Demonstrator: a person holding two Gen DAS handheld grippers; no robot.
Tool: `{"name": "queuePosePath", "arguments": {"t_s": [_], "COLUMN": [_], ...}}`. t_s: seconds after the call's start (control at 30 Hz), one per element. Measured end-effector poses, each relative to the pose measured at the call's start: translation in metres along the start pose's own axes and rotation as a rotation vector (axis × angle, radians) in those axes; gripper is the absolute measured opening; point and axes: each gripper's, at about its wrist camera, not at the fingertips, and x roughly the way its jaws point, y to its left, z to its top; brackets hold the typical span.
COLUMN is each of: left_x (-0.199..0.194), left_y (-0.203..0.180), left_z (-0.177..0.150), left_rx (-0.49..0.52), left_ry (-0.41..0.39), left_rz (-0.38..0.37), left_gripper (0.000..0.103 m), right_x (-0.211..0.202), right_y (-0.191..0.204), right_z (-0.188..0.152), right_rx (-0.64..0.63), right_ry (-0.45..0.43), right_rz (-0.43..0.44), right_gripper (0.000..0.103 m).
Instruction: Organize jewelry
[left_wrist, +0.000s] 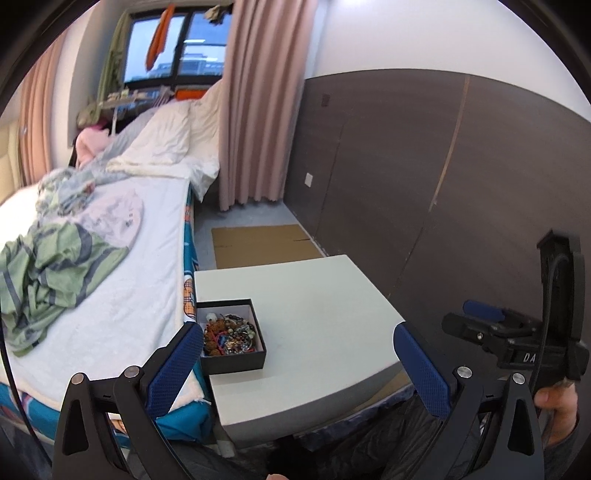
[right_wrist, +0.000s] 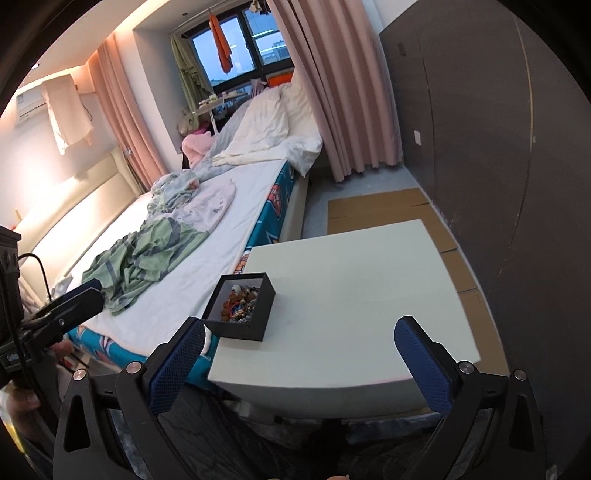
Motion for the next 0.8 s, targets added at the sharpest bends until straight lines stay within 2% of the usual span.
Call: {"name": "queuePosePath", "arguments": {"t_s": [0.47,0.8], "left_x": [-0.044,-0.072], "left_y": [-0.029,-0.035], "left_z": [-0.031,-0.049], "left_rx": [0.048,0.068], "left_ry": [-0.079,-0.135], "left_rz": [-0.004,0.033], "left_gripper": [0.103,0.103], "right_x": [-0.056,-0.078], "right_y": [0.009,0.015], "right_z": [-0.029,-0.052], "right_rx": [-0.052,-0.055], "right_ry": [-0.066,-0.094], "right_rz": [-0.033,-0.012], "right_gripper": [0.103,0.103]}}
